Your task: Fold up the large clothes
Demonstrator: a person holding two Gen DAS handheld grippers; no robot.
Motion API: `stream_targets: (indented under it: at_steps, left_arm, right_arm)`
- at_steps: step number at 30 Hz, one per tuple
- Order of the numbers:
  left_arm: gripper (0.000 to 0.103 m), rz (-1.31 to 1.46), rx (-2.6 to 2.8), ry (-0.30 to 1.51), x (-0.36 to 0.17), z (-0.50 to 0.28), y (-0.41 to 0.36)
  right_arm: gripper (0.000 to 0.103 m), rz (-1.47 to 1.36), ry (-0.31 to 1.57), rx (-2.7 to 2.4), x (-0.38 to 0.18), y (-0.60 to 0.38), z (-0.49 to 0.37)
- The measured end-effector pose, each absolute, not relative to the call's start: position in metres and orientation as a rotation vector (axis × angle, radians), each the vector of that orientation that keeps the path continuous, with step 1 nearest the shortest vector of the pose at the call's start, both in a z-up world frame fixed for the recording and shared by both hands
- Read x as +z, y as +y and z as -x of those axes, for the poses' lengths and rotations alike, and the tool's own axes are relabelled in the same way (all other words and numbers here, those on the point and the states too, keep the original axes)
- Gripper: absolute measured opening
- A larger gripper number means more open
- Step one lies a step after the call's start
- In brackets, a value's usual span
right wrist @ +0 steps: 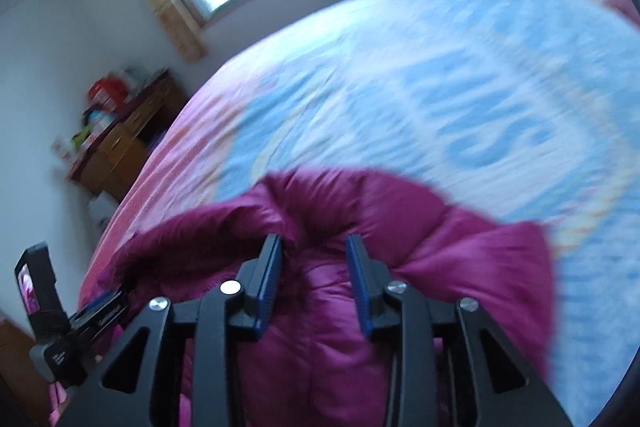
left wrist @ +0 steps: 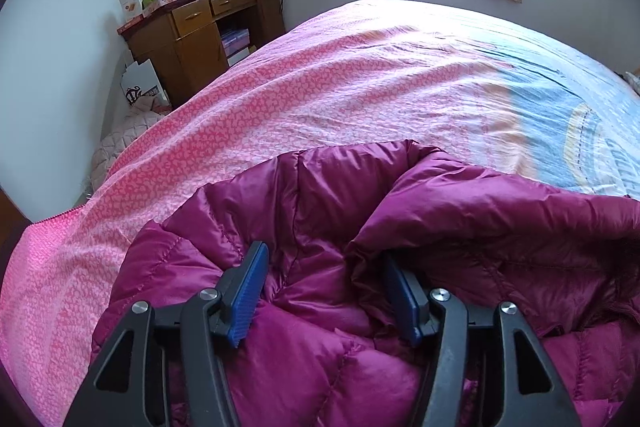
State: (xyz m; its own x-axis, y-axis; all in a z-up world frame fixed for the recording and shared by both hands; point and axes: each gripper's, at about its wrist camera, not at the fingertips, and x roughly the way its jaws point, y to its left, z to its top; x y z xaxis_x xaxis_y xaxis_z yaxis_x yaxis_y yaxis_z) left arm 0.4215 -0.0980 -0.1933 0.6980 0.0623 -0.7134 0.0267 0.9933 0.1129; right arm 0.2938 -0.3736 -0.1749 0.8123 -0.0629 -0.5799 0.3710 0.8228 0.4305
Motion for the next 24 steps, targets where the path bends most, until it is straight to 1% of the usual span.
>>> stream_targets:
  at_steps: [2,3,5,8,9,11,14,15,16,17,21,24]
  left_arm:
    - [0.059,-0.119,0.021,0.794,-0.192,-0.420,-0.098]
    - [0.059,-0.121,0.021,0.794,-0.192,-0.420,-0.099]
    - [0.059,-0.119,0.020,0.794,-0.193,-0.420,-0.099]
    - [0.059,-0.109,0.014,0.791,-0.192,-0.417,-0.096]
    - [0.059,-0.108,0.014,0.791,-0.192,-0.417,-0.096]
    - [0.059,-0.108,0.013,0.791,-0.192,-0.417,-0.095]
    - [0.059,-0.103,0.008,0.790,-0.192,-0.416,-0.095]
    - [0.059,-0.100,0.006,0.789,-0.192,-0.416,-0.095]
    - [0.059,-0.099,0.003,0.788,-0.191,-0.416,-0.094]
    - [0.059,-0.097,0.002,0.788,-0.190,-0.415,-0.094]
    - [0.060,-0.048,-0.052,0.789,-0.185,-0.409,-0.085]
    - [0.059,-0.018,-0.112,0.788,-0.171,-0.394,-0.072]
  right_arm:
    - [0.039,-0.476,0.502,-0.295,-0.150,-0.360,-0.282]
    - [0.036,-0.425,0.506,-0.277,-0.138,-0.351,-0.287]
    - [0.034,-0.333,0.539,-0.236,-0.119,-0.330,-0.311]
    - [0.034,-0.273,0.558,-0.202,-0.110,-0.308,-0.345]
    - [0.034,-0.265,0.592,-0.178,-0.114,-0.304,-0.358]
    - [0.034,-0.255,0.720,-0.146,-0.134,-0.300,-0.381]
    - [0.027,-0.186,0.867,-0.137,-0.174,-0.295,-0.388]
    - [0.027,-0.169,0.872,-0.121,-0.185,-0.295,-0.385]
    - [0.026,-0.156,0.816,-0.105,-0.187,-0.296,-0.377]
    - [0.026,-0.167,0.799,-0.096,-0.189,-0.299,-0.373]
    - [0.027,-0.147,0.782,-0.109,-0.189,-0.297,-0.372]
    - [0.027,-0.156,0.772,-0.105,-0.189,-0.295,-0.370]
